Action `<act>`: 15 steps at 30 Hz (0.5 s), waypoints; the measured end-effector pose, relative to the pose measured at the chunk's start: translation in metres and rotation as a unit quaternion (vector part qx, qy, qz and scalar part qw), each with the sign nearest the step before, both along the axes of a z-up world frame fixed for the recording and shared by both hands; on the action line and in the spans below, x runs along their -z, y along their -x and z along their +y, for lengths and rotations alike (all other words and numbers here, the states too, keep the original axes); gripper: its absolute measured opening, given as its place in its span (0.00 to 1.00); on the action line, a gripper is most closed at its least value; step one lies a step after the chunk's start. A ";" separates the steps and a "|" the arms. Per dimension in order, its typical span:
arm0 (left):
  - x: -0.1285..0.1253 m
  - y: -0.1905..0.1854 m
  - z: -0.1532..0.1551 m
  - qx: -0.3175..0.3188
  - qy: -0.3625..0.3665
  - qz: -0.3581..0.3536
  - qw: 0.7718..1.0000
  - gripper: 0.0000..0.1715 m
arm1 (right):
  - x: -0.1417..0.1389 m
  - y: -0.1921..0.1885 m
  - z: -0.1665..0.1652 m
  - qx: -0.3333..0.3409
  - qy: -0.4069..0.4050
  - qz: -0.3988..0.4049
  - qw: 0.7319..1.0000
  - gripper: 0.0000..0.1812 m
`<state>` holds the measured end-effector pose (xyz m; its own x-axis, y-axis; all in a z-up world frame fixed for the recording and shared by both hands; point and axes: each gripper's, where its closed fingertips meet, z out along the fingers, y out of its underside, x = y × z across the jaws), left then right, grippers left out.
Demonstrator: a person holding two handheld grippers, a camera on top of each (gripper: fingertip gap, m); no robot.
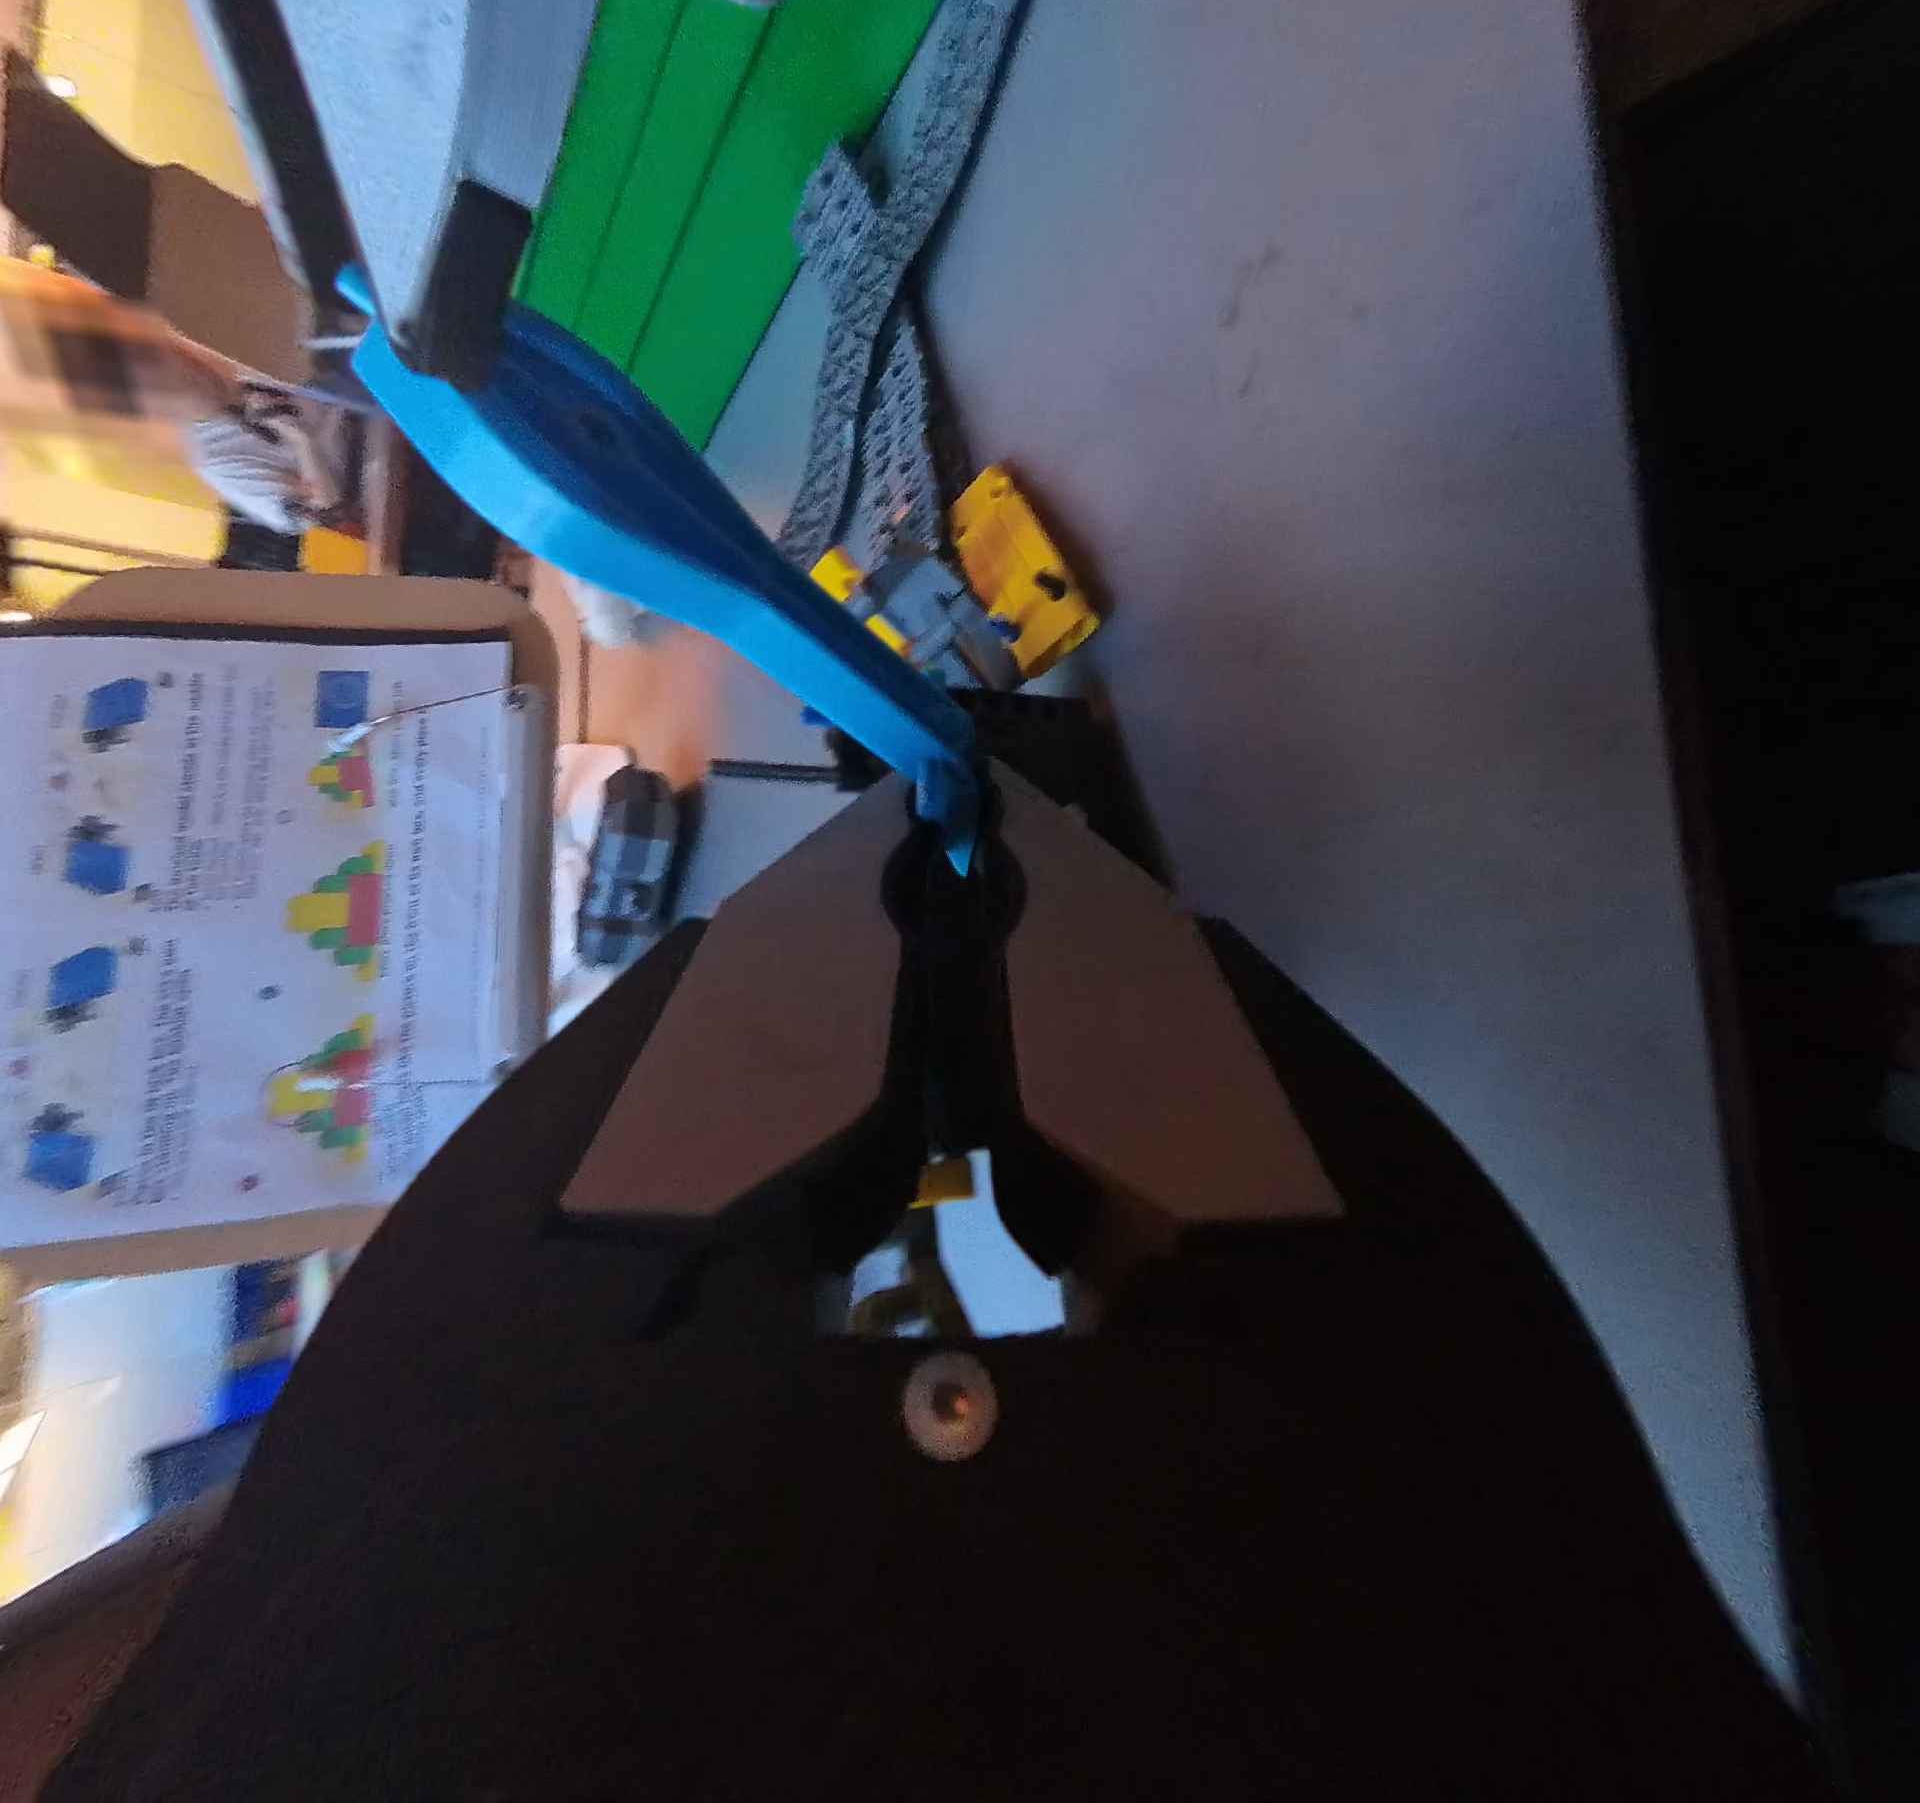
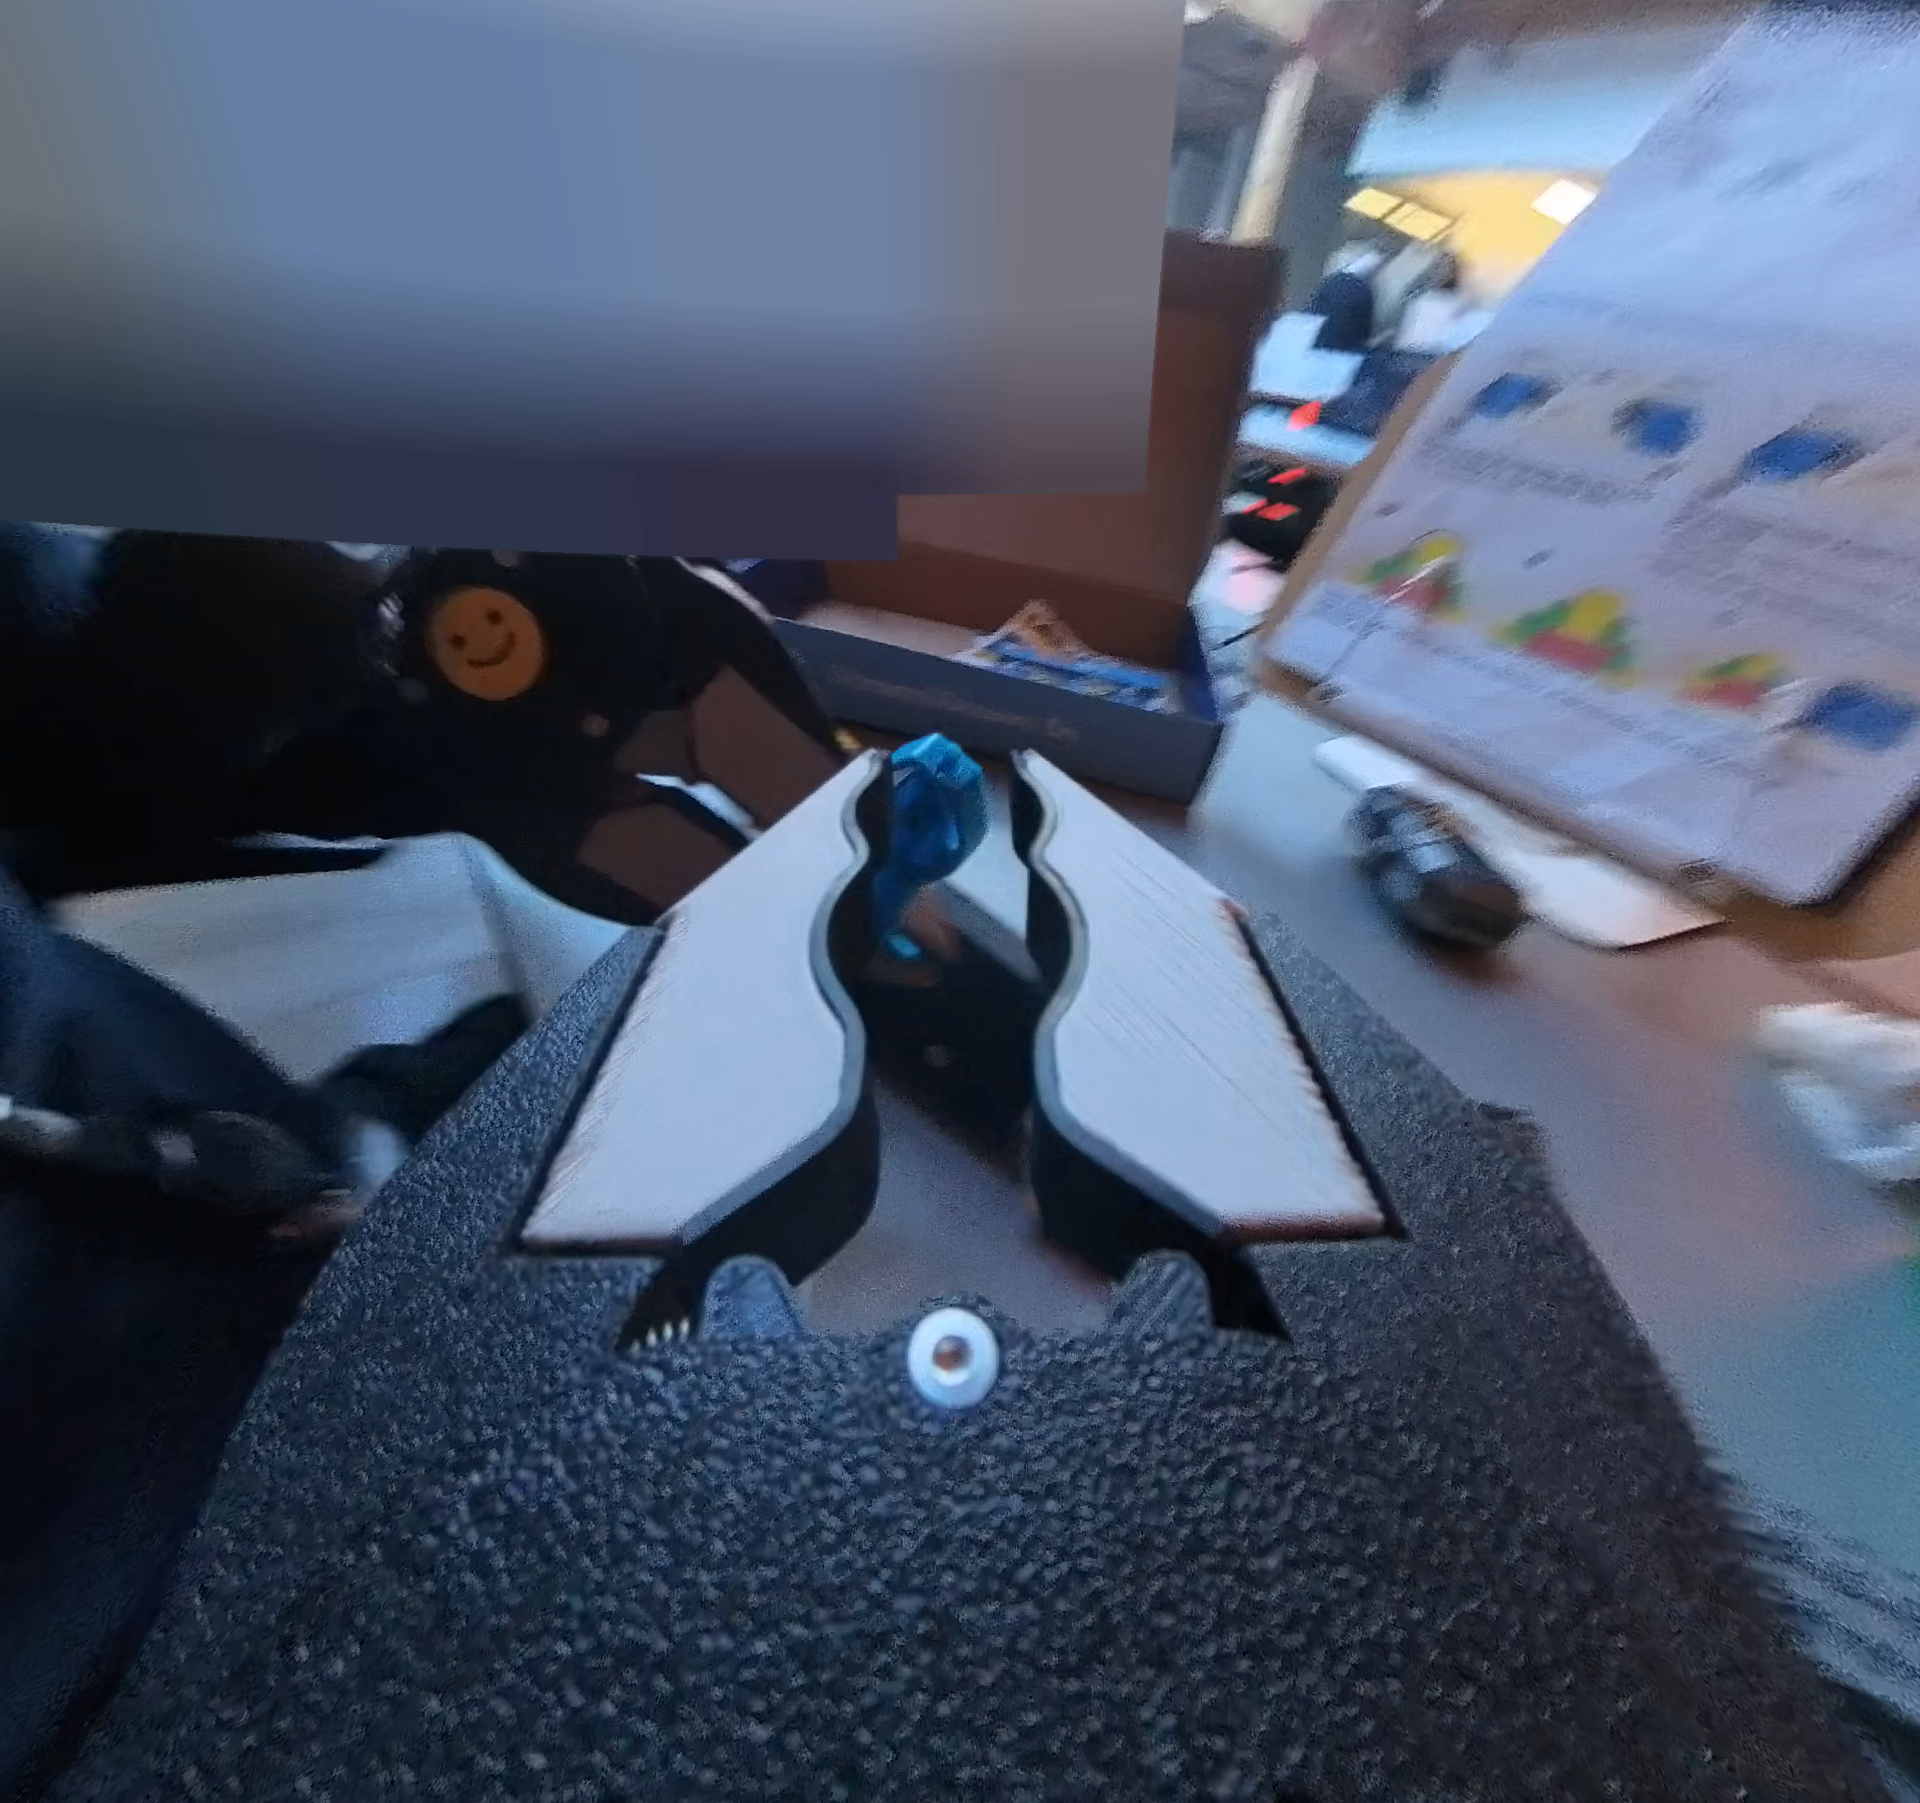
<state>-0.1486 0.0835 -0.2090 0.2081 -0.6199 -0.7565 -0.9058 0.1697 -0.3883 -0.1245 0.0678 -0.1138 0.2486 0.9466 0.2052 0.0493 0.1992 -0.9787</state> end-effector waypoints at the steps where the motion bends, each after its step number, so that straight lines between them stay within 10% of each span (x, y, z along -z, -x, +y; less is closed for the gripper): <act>1: 0.001 -0.005 -0.005 0.013 0.022 -0.021 0.999 0.01 | -0.003 -0.002 0.000 0.023 -0.058 -0.011 0.998 0.11; 5: 0.003 -0.024 -0.029 0.074 0.111 -0.090 0.987 0.02 | 0.001 -0.004 -0.012 0.048 -0.224 -0.091 0.969 0.08; 15: 0.018 -0.029 -0.045 0.108 0.156 -0.073 0.979 0.02 | 0.014 -0.009 -0.020 -0.001 -0.259 -0.167 0.952 0.09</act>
